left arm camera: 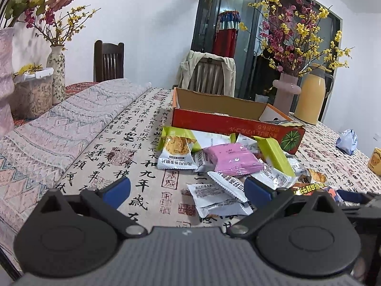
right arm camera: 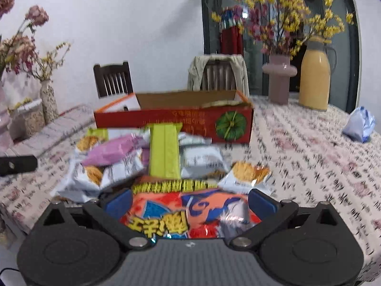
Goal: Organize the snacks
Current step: 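Move both tools back over the snack pile, then grasp the orange-blue chip bag with the right gripper while the left grasps a white packet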
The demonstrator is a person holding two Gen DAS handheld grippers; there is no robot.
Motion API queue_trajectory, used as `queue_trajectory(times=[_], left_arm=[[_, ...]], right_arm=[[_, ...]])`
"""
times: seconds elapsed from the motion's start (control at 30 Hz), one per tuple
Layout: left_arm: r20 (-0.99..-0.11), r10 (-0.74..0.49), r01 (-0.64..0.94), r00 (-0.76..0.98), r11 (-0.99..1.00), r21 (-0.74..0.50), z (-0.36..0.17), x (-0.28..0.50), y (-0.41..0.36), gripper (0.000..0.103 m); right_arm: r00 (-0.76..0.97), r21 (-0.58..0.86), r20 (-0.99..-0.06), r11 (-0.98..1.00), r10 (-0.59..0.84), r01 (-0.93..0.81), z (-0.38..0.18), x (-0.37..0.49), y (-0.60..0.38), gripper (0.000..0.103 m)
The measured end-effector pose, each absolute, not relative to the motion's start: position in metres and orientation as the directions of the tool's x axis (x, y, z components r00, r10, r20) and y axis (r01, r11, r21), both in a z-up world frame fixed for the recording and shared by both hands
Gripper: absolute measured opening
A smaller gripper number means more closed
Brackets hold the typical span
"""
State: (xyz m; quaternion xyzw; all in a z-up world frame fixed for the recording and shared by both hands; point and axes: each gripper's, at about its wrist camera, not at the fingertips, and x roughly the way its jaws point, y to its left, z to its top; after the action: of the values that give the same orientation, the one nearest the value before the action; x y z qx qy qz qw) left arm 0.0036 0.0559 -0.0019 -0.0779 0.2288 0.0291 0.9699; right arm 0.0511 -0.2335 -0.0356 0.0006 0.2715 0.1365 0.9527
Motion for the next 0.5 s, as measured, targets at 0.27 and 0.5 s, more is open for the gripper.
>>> queue_trajectory(times=[0.27,0.5], left_arm=[[-0.458,0.016,-0.092,0.889,0.985,-0.143,-0.005,0.005,0.055,0.103],[-0.464,0.016,-0.094,0.886,0.985,-0.147,-0.006,0.007,0.056,0.103]], right_arm=[[0.858,0.010,-0.471,0.973,0.207,-0.229,-0.058,0.051,-0.226,0.103],[0.864,0.040,-0.445,0.969,0.235,-0.243,-0.063,0.052,-0.231,0.103]])
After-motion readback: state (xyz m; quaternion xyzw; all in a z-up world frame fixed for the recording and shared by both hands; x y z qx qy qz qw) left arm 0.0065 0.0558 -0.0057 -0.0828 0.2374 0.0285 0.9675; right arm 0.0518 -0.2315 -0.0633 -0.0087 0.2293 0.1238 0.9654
